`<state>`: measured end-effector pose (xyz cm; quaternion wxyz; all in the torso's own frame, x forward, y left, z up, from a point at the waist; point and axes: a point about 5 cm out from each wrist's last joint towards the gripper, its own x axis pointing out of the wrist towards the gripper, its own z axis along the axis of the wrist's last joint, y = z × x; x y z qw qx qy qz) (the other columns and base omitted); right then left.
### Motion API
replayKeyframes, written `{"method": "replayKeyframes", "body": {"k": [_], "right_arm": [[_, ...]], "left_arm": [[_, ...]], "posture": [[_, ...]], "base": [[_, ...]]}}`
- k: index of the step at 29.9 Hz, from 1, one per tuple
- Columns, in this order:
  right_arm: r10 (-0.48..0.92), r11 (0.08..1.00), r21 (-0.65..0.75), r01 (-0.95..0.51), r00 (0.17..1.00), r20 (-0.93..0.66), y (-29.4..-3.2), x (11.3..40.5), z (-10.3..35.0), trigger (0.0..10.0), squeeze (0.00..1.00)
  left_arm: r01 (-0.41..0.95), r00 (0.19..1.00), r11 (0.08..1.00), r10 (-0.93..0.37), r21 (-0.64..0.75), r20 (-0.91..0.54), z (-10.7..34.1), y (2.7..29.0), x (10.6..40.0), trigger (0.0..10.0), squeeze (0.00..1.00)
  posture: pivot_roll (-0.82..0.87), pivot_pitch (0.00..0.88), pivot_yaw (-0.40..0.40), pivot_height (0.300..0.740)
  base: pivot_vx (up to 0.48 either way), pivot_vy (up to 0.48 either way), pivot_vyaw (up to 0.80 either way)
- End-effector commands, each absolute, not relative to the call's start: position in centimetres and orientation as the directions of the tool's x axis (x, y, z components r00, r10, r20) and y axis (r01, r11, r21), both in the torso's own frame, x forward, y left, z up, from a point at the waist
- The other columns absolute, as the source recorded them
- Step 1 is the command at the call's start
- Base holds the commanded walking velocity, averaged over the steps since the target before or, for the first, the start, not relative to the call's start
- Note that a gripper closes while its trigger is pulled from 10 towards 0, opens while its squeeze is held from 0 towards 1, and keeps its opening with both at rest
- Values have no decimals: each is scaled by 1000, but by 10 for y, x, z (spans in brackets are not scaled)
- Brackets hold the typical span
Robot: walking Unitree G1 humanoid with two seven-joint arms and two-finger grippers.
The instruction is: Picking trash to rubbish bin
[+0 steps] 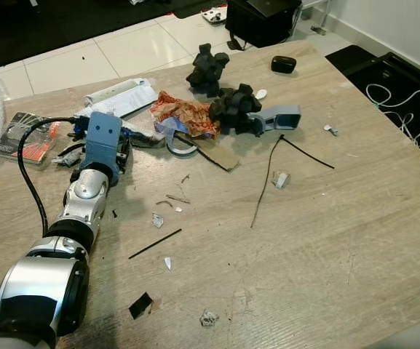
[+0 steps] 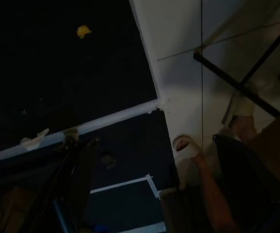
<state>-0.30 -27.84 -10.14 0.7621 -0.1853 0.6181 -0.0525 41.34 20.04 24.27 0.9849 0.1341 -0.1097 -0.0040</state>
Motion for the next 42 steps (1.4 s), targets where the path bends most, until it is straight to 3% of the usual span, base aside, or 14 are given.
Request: {"method": "replayKeyframes", "body": {"k": [1, 5, 13, 19, 21, 26, 31, 33, 35, 37, 38, 39, 42], "right_arm": [[-309, 931, -335, -144, 175, -935, -277, -19, -102, 10000, 0], [-307, 931, -333, -148, 171, -936, -277, -17, -103, 10000, 0], [-303, 933, -330, -148, 177, -936, -275, -2, -105, 10000, 0], [-298, 933, -329, -147, 195, -934, -273, 10, -106, 10000, 0], [-292, 934, -325, -148, 204, -934, -270, 20, -107, 10000, 0], [-287, 935, -320, -151, 205, -936, -267, 25, -108, 10000, 0], [-275, 938, -308, -161, 202, -940, -262, 33, -109, 10000, 0], [-269, 938, -304, -167, 205, -941, -260, 38, -110, 10000, 0], [-267, 938, -303, -168, 206, -941, -259, 40, -110, 10000, 0], [-265, 939, -302, -164, 213, -940, -259, 46, -109, 10000, 0], [-265, 939, -302, -164, 213, -940, -259, 46, -109, 10000, 0], [-265, 940, -302, -159, 217, -940, -258, 49, -109, 10000, 0], [-263, 940, -301, -158, 222, -939, -258, 52, -109, 10000, 0]], "left_arm": [[-22, 990, 962, -17, 271, 140, 221, 208, 410, 0, 0], [-20, 990, 965, -16, 261, 138, 220, 209, 409, 0, 0], [65, 979, 997, -69, 30, 191, 222, 215, 406, 0, 0], [144, 956, 988, -125, -51, 265, 230, 220, 404, 0, 0], [251, 919, 962, -201, -109, 339, 235, 222, 400, 0, 0], [369, 872, 918, -289, -144, 396, 237, 221, 396, 0, 0], [648, 711, 731, -481, -213, 513, 233, 214, 384, 39, 0], [735, 638, 638, -537, -228, 552, 230, 207, 377, 2980, 0], [768, 605, 596, -558, -234, 568, 227, 203, 373, 2980, 0], [830, 537, 504, -606, -239, 587, 218, 188, 361, 7059, 0], [830, 537, 504, -606, -239, 587, 218, 188, 361, 7059, 0], [849, 513, 470, -624, -240, 590, 213, 181, 353, 9176, 0], [858, 504, 445, -629, -258, 591, 209, 174, 348, 10000, 0]], "posture": [[-510, 446, 90, 740], [-502, 436, 91, 740], [-481, 385, 102, 740], [-458, 357, 112, 740], [-443, 334, 114, 740], [-426, 312, 119, 740], [-390, 278, 123, 740], [-362, 253, 126, 740], [-358, 249, 128, 740], [-336, 225, 129, 740], [-336, 225, 129, 740], [-332, 221, 128, 740], [-307, 206, 123, 740]], "base": [[0, 0, 0], [0, 0, 0], [0, 0, 0], [0, 0, 0], [0, 0, 0], [0, 0, 0], [0, 0, 0], [0, 0, 0], [0, 0, 0], [0, 0, 0], [0, 0, 0], [0, 0, 0], [0, 0, 0]]}}
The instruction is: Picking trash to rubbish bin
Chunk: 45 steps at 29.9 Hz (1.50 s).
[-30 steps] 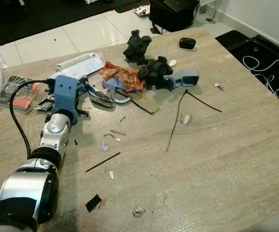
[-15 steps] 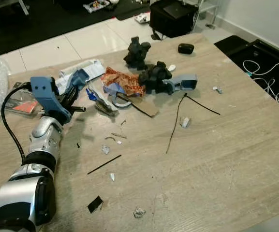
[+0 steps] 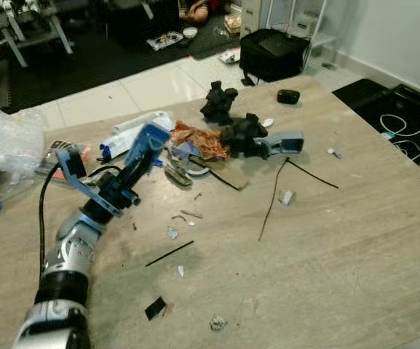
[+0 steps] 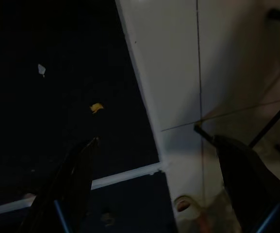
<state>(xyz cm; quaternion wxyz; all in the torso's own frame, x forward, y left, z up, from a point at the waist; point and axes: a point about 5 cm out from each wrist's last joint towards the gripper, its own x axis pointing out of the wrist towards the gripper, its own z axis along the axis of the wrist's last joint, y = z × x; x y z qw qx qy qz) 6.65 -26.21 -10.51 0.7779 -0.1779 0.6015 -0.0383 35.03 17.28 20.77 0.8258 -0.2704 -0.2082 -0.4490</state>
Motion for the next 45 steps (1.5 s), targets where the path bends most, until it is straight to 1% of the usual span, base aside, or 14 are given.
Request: {"method": "replayKeyframes", "body": {"k": [1, 3, 4, 6, 7, 10, 14, 16, 20, 23, 26, 28, 34, 45], "right_arm": [[-260, 940, -299, -162, 225, -939, -257, 55, -109, 10000, 0], [-253, 938, -295, -180, 224, -941, -255, 61, -109, 10000, 0], [-253, 938, -295, -180, 224, -941, -255, 61, -109, 10000, 0], [-247, 936, -292, -195, 227, -942, -254, 66, -109, 10000, 0], [-247, 936, -292, -195, 227, -942, -254, 66, -109, 10000, 0], [-237, 933, -290, -214, 242, -941, -250, 75, -108, 10000, 0], [-233, 933, -289, -215, 254, -939, -247, 81, -108, 10000, 0], [-226, 933, -290, -213, 280, -933, -243, 94, -106, 10000, 0], [-223, 933, -289, -214, 287, -932, -241, 98, -106, 10000, 0], [-218, 936, -282, -209, 283, -934, -239, 98, -106, 10000, 0], [-225, 935, -288, -208, 281, -933, -241, 97, -106, 10000, 0], [-236, 930, -299, -215, 277, -931, -246, 96, -105, 10000, 0], [-245, 924, -310, -226, 272, -930, -250, 94, -104, 10000, 0], [-244, 919, -313, -240, 280, -928, -250, 99, -103, 10000, 0]], "left_arm": [[860, 507, 414, -625, -298, 594, 202, 166, 342, 10000, 0], [860, 510, 357, -632, -364, 583, 189, 150, 331, 10000, 0], [860, 510, 357, -632, -364, 583, 189, 150, 331, 10000, 0], [843, 531, 320, -624, -433, 573, 178, 134, 323, 10000, 0], [843, 531, 320, -624, -433, 573, 178, 134, 323, 10000, 0], [808, 563, 284, -632, -516, 533, 162, 111, 315, 10000, 0], [802, 558, 256, -641, -539, 526, 159, 98, 312, 10000, 0], [801, 543, 215, -654, -559, 527, 161, 82, 306, 10000, 0], [799, 543, 213, -658, -563, 522, 162, 81, 305, 10000, 0], [789, 562, 249, -662, -561, 496, 164, 88, 308, 10000, 0], [793, 558, 262, -675, -550, 482, 164, 90, 308, 10000, 0], [789, 572, 294, -673, -539, 469, 165, 93, 309, 10000, 0], [789, 575, 300, -667, -536, 474, 166, 93, 307, 10000, 0], [801, 556, 284, -679, -526, 480, 167, 82, 302, 10000, 0]], "posture": [[-281, 188, 118, 740], [-250, 159, 113, 740], [-250, 159, 113, 740], [-225, 146, 109, 740], [-225, 146, 109, 740], [-212, 121, 111, 740], [-205, 106, 116, 740], [-203, 89, 124, 740], [-205, 92, 127, 740], [-213, 96, 126, 740], [-216, 97, 120, 740], [-211, 98, 109, 740], [-204, 95, 98, 740], [-197, 89, 89, 740]], "base": [[0, 0, 0], [0, 0, 0], [0, 0, 0], [0, 0, 0], [0, 0, 0], [0, 0, 0], [0, 0, 0], [0, 0, 0], [0, 0, 0], [0, 0, 0], [0, 0, 0], [-319, 0, 0], [-326, 0, 0], [-321, 0, 0]]}}
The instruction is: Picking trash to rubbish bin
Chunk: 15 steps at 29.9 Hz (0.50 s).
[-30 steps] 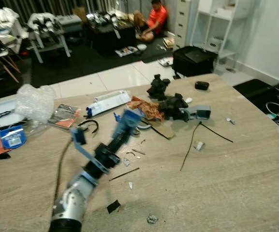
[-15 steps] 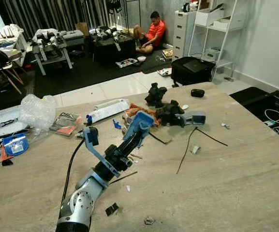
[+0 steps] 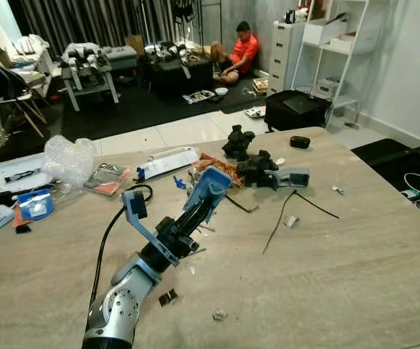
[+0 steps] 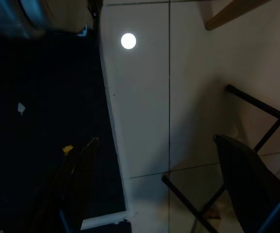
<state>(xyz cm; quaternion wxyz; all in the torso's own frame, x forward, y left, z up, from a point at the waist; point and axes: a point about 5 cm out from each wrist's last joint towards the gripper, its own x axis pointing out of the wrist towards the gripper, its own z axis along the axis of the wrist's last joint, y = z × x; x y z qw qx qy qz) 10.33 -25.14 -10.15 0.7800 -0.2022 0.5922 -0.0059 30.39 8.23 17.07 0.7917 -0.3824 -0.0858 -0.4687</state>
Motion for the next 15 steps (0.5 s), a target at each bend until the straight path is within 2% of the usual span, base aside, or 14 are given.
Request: {"method": "replayKeyframes", "body": {"k": [1, 15], "right_arm": [[-243, 918, -314, -241, 282, -928, -249, 100, -103, 10000, 0], [-255, 915, -326, -237, 284, -924, -252, 102, -102, 10000, 0]], "left_arm": [[802, 555, 284, -679, -526, 480, 168, 82, 302, 10000, 0], [813, 544, 278, -677, -513, 496, 172, 78, 303, 10000, 0]], "posture": [[-197, 88, 88, 740], [-204, 82, 76, 740]], "base": [[-322, 0, 0], [-322, 0, 0]]}}
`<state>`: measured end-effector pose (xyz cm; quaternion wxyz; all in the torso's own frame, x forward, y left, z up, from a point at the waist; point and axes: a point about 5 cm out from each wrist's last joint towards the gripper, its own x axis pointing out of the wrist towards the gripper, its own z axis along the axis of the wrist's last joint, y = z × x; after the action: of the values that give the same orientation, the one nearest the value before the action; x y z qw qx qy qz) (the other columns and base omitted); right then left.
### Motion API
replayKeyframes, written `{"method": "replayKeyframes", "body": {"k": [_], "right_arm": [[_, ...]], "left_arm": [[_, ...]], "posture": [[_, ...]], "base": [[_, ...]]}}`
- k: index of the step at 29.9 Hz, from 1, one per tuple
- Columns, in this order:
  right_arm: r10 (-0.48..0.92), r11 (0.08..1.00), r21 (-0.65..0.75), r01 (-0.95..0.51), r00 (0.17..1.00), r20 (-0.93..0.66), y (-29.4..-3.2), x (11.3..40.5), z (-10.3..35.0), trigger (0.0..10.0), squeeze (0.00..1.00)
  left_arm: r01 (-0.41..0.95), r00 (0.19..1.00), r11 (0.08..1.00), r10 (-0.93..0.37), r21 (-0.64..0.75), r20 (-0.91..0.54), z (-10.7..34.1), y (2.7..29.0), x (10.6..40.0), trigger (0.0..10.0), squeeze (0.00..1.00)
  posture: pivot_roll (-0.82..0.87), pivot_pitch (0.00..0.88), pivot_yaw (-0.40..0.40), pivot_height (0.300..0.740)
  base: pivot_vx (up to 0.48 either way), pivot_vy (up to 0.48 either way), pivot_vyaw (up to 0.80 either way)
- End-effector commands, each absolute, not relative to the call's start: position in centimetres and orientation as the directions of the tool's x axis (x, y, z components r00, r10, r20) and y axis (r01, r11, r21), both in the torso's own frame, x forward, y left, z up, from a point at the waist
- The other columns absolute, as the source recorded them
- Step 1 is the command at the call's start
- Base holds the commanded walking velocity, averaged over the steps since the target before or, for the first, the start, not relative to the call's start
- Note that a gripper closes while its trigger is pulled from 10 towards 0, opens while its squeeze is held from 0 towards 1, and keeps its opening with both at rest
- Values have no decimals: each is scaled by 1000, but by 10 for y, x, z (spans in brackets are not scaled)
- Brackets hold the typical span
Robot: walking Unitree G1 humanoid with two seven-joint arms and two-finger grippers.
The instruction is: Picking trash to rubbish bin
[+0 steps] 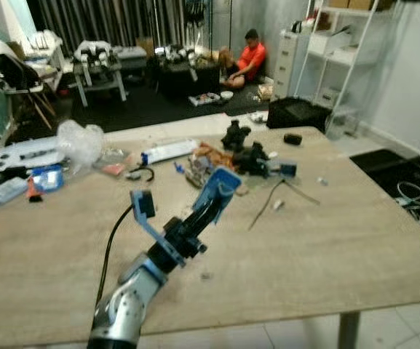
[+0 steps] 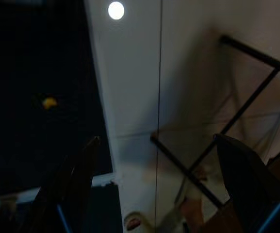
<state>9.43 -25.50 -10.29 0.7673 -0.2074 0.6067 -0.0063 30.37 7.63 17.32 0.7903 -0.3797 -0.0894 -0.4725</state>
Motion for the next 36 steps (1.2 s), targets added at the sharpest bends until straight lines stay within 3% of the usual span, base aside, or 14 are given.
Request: {"method": "replayKeyframes", "body": {"k": [1, 14, 36], "right_arm": [[-260, 915, -329, -234, 283, -923, -253, 101, -102, 10000, 0], [-278, 905, -346, -246, 274, -921, -258, 101, -101, 10000, 0], [-288, 904, -348, -251, 245, -926, -258, 96, -102, 10000, 0]], "left_arm": [[814, 542, 275, -677, -512, 498, 172, 77, 303, 10000, 0], [814, 539, 274, -686, -513, 488, 168, 74, 301, 10000, 0], [815, 560, 364, -698, -451, 448, 161, 66, 305, 10000, 0]], "posture": [[-204, 81, 74, 740], [-201, 84, 61, 740], [-214, 87, 75, 740]], "base": [[-322, 0, 0], [-319, 0, 0], [-12, 0, -779]]}}
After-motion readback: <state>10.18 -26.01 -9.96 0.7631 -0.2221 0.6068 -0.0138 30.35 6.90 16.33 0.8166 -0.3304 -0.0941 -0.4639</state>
